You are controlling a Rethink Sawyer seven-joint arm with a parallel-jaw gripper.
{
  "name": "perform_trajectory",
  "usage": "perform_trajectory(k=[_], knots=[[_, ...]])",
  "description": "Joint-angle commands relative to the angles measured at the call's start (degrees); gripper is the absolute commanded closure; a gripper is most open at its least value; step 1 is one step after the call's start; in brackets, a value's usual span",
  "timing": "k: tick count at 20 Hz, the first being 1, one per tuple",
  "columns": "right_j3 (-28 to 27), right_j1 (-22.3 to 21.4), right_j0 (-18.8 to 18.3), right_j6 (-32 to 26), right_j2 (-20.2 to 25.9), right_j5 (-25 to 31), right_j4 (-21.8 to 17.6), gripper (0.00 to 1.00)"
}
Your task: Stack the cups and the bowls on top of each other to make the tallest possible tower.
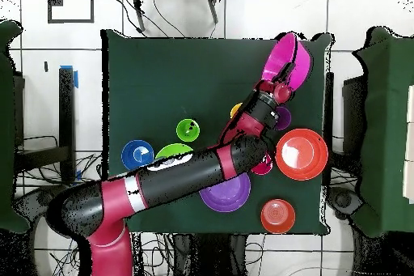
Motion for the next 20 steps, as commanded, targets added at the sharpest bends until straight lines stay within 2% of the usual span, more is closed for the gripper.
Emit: perform_trajectory(k=[1, 7, 10, 12, 17, 19, 20], knots=[[-10.67, 3.07, -1.64, -1.50, 4.26, 2.19, 2.49, 1.00], [-13.30, 4.43, -3.66, -3.15, 2.29, 1.32, 1.81, 1.00], [-13.40, 5.82, -3.97, -3.44, 1.89, 0.45, 4.64, 1.00], [-13.60, 6.34, -4.06, -3.83, 1.20, 0.66, 5.08, 1.00], [-15.13, 6.06, -4.40, -3.41, 0.07, 2.71, 2.63, 1.00], [-15.43, 6.38, -4.48, -3.82, -0.50, 3.87, 3.94, 1.00], [-15.69, 6.94, -4.70, -4.63, -1.20, 4.25, 5.88, 1.00]])
